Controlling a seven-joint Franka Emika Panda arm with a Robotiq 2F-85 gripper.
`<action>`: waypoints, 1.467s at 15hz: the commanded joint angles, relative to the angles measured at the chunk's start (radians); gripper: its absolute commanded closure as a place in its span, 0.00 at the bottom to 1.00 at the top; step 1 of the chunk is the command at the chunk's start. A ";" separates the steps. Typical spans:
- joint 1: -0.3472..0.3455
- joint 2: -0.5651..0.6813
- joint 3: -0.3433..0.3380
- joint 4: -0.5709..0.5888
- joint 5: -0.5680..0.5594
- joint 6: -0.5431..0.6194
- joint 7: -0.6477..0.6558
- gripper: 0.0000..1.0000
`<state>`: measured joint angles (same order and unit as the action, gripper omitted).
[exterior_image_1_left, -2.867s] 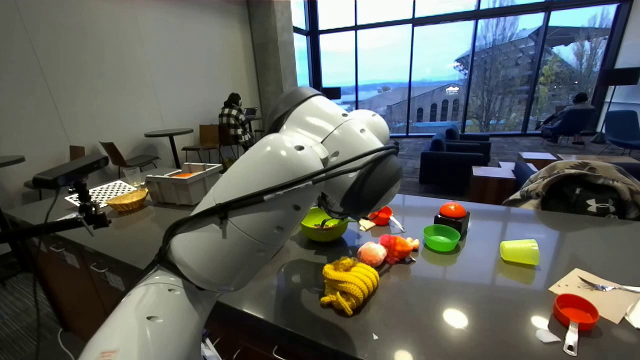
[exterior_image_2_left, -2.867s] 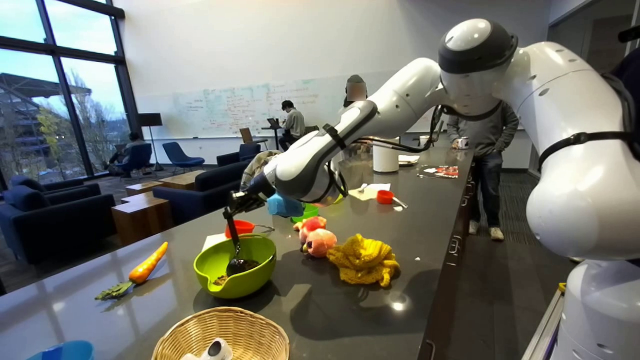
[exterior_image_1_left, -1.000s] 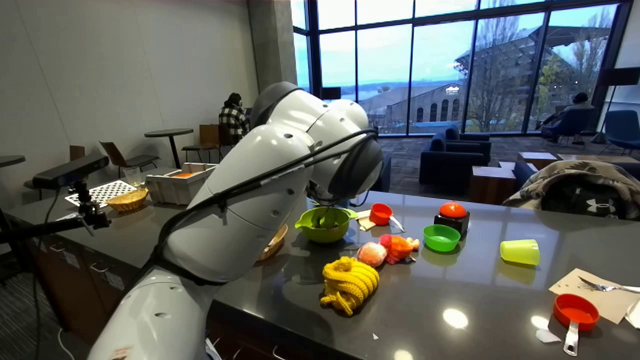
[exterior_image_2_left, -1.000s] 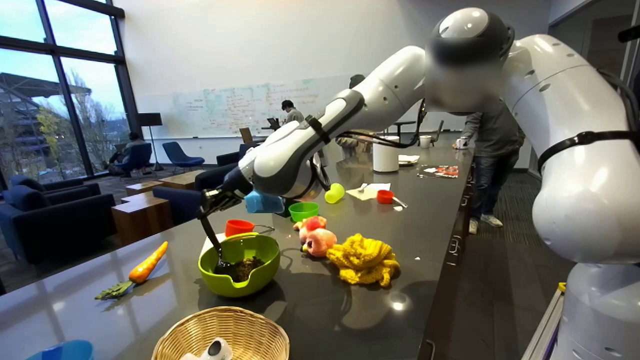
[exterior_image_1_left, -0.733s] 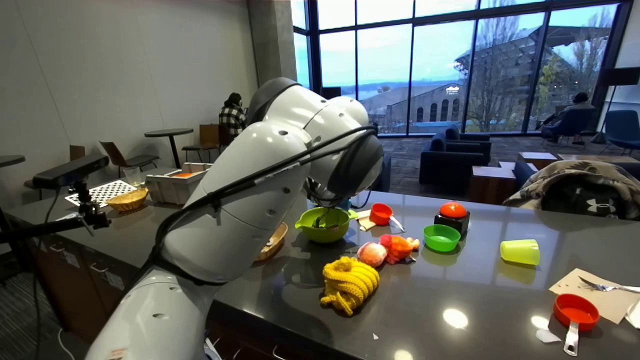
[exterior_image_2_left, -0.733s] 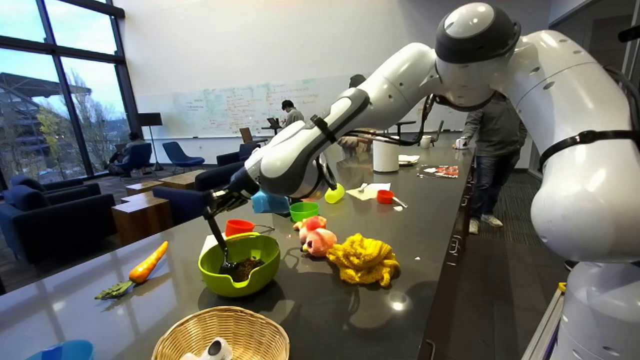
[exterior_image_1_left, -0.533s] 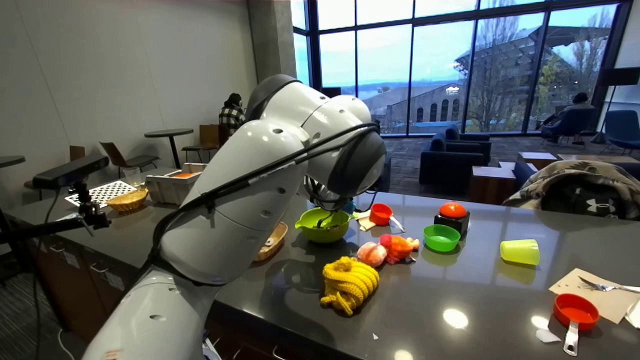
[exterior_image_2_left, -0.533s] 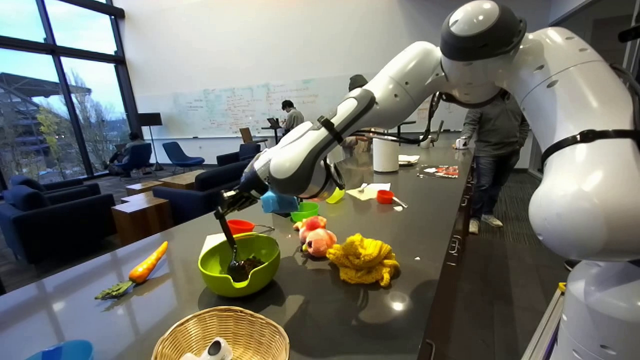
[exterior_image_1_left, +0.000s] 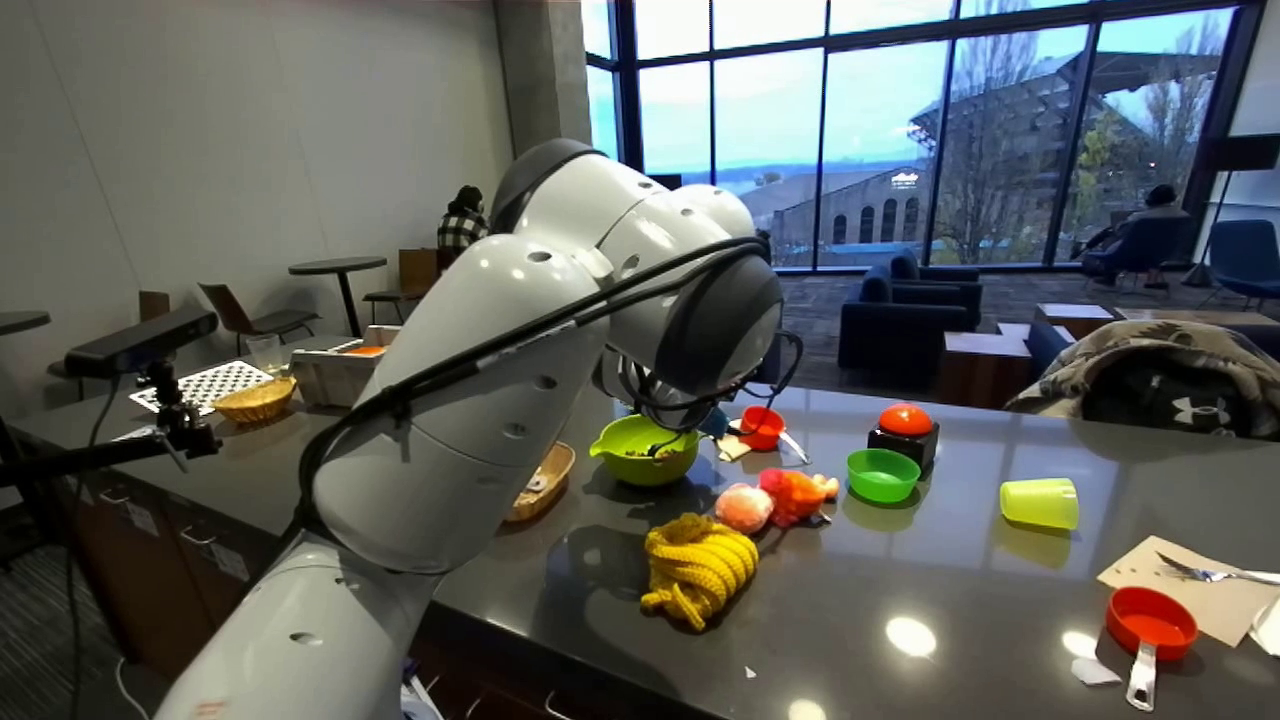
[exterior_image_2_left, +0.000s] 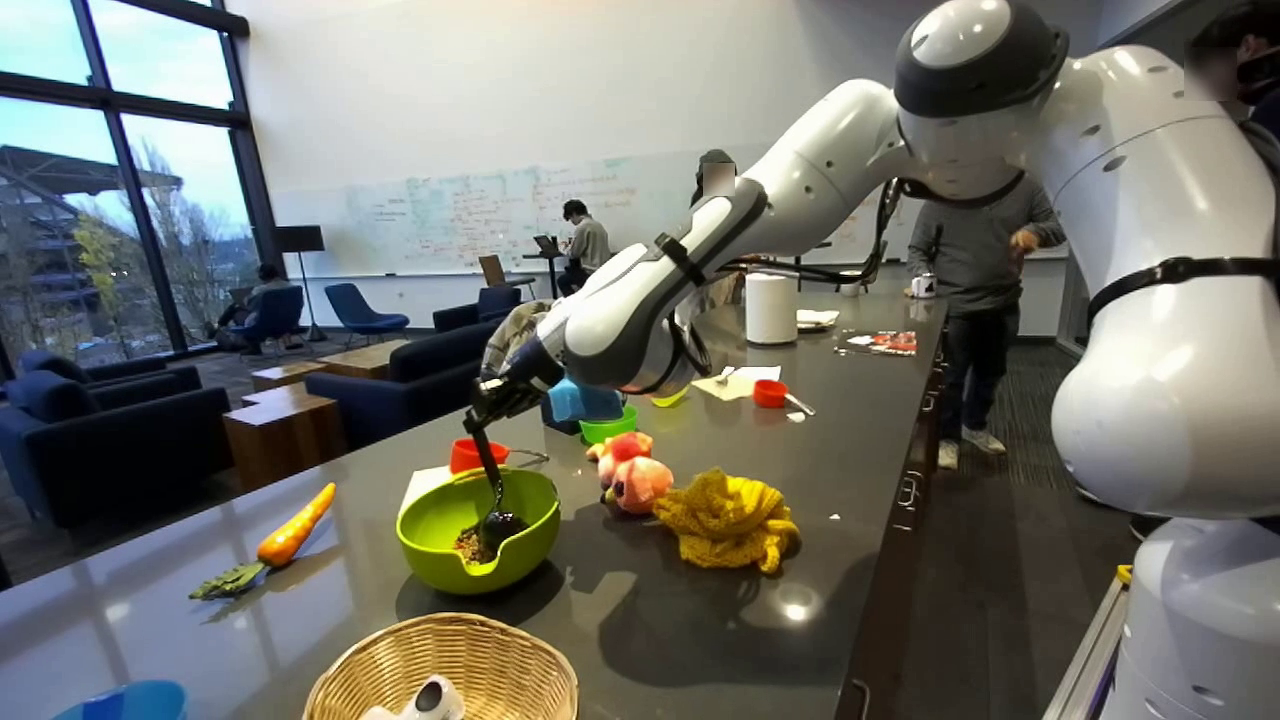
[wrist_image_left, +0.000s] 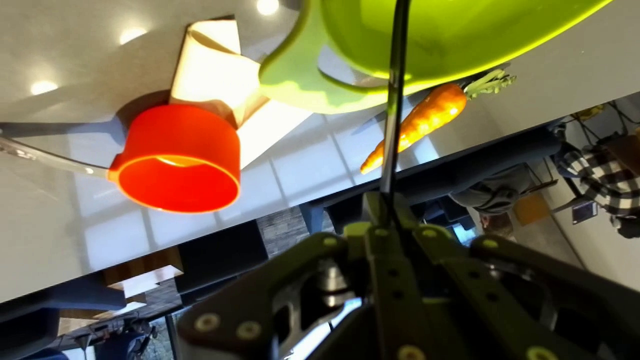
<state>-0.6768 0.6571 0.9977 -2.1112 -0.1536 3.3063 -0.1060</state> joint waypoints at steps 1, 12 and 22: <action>0.012 -0.034 -0.030 0.004 0.010 -0.011 0.005 0.99; 0.128 -0.008 -0.128 0.148 0.010 -0.047 0.009 0.99; 0.208 0.006 -0.060 0.148 0.003 -0.042 0.031 0.99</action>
<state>-0.4770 0.6551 0.9108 -1.9590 -0.1531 3.2713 -0.0818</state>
